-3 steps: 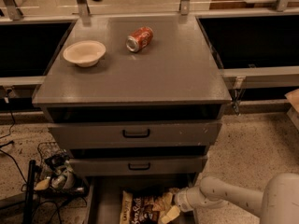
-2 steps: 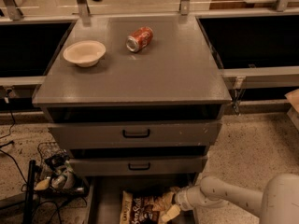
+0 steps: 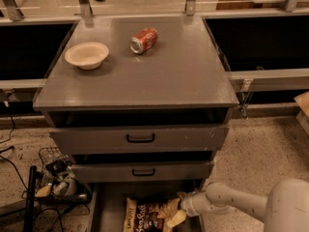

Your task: Pick brown chip bag from bottom drawer and place on counter

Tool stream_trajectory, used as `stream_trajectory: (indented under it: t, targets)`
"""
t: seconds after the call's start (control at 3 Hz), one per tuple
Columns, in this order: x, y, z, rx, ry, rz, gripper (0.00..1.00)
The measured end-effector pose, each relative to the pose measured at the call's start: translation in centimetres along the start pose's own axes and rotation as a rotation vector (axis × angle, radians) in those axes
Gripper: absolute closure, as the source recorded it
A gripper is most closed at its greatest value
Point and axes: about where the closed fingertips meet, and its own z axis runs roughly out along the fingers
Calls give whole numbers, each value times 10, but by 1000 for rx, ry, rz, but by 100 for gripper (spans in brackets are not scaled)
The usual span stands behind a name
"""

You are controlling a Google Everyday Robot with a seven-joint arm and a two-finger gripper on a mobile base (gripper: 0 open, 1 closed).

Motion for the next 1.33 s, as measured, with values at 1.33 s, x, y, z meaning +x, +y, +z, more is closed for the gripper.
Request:
stream_trajectory:
  t: [1.33]
  targets:
    - [33, -4, 37, -53, 57, 38, 0]
